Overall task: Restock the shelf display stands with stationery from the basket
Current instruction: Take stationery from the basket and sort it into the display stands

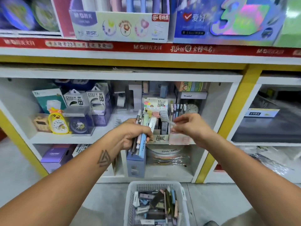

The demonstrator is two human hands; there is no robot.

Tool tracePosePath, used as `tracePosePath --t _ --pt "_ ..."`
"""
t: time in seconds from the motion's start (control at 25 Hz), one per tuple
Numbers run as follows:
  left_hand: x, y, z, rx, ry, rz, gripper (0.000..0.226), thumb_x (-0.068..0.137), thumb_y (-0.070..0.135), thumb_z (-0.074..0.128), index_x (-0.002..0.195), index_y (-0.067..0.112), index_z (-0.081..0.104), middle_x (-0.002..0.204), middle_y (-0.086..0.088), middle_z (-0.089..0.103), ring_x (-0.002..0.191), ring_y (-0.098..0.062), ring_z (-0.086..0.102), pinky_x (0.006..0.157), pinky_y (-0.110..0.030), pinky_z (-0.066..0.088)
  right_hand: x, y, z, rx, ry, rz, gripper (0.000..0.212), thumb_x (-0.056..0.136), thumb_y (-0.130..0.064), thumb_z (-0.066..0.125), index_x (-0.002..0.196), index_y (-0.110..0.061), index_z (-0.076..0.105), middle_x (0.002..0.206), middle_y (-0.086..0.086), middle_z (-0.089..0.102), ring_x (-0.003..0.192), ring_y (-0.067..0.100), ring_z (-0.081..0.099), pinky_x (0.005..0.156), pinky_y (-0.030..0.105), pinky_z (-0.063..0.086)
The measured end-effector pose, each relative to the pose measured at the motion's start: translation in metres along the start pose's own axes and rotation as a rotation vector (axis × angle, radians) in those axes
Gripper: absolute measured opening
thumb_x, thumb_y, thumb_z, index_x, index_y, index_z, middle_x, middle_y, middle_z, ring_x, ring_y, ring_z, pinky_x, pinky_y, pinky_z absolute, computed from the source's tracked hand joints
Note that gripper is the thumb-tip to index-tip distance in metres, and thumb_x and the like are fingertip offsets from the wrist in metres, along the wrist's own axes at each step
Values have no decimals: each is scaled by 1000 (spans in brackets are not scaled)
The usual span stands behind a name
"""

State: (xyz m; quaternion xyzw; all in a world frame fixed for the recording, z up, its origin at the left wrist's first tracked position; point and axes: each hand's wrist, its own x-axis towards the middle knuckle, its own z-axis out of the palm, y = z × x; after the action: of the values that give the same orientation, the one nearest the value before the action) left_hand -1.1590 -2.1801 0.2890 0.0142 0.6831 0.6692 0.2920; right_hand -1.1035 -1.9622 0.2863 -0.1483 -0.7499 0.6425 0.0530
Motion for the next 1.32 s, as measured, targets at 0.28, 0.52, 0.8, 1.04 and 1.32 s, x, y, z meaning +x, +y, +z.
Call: tracePosePath --t 0.28,0.52,0.8,1.04,1.32 --pt "32 12 -7 -155 27 20 40 71 -14 71 109 -13 57 72 -24 65 46 -22 60 46 -28 53 54 -21 -16 -18 177 -191 20 82 10 69 78 -10 74 75 7 72 70 17 68 67 22 55" --pt "58 20 2 -252 32 16 34 76 -10 69 110 -9 62 72 -20 66 49 -18 59 47 -23 52 75 -15 -34 177 193 -308 19 87 9 68 99 -5 66 71 4 71 68 16 69 69 24 57" --pt "69 20 19 -322 68 21 30 75 -14 68 104 -10 63 80 -24 65 48 -20 59 48 -26 53 88 -11 -49 -3 356 -367 26 98 1 56 122 -3 63 83 14 66 60 9 62 66 20 55" --pt "75 17 40 -296 31 -5 16 75 -14 68 91 -10 65 77 -25 65 49 -21 57 52 -27 53 98 7 -48 -331 371 -386 13 95 -7 61 96 -19 55 82 20 66 77 29 66 74 38 55" --pt "84 17 45 -279 25 -26 15 76 -12 69 91 -13 66 80 -27 67 50 -22 58 49 -25 52 103 17 -54 -324 301 -412 31 96 1 56 86 -28 52 76 18 67 71 19 67 70 37 59"
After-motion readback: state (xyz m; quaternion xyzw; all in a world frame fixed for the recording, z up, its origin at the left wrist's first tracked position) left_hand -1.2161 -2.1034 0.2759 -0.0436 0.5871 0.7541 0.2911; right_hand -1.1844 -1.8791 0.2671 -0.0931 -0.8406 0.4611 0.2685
